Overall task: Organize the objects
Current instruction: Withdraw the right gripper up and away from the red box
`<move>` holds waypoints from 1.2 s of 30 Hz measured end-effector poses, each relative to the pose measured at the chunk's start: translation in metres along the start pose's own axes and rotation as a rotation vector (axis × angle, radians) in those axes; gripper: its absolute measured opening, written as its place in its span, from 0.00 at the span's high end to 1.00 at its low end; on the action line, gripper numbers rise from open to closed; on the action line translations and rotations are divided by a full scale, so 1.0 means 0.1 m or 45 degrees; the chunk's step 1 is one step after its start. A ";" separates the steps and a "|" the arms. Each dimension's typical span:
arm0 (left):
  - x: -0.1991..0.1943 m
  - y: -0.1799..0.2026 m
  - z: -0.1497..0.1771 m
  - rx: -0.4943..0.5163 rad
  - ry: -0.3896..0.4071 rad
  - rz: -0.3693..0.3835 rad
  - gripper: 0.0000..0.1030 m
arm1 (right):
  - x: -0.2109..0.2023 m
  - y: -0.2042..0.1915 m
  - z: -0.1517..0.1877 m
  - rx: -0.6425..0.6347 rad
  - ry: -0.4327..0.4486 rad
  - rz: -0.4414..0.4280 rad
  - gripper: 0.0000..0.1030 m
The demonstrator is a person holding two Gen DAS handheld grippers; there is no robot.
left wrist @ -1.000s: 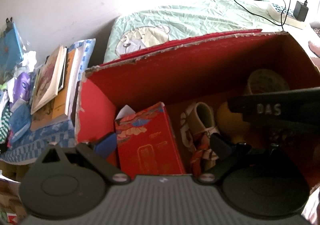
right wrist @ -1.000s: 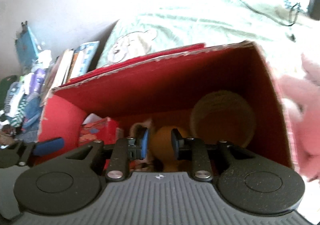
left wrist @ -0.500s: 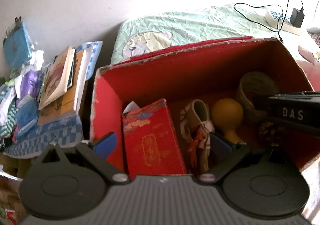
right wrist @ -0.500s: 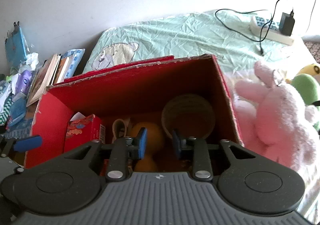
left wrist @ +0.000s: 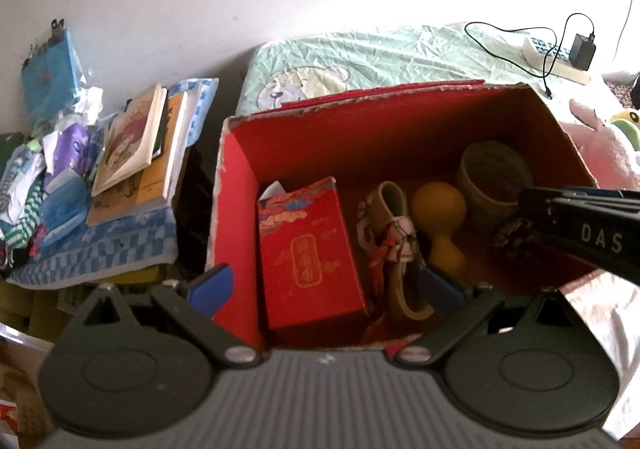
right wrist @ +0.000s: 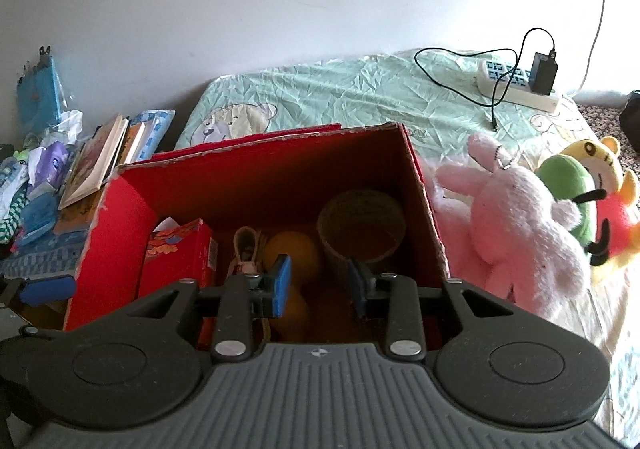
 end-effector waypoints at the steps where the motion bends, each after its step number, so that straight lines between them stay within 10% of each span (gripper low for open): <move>1: -0.02 0.01 0.02 0.001 -0.004 -0.006 0.03 | -0.04 0.00 0.02 0.002 0.004 -0.004 0.67; 36: -0.12 0.42 0.82 0.035 -0.151 0.071 0.03 | -0.49 0.25 0.87 0.044 -0.042 0.038 0.61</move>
Point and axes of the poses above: each gripper's, at about its wrist camera, not at the fingertips, and x roughly the way its jaws point, y to its right, z to its underside, the point moved 5 cm from there along x, roughly the way its jaws point, and after that the axes turned 4 degrees about x, right-handed, at the moved point
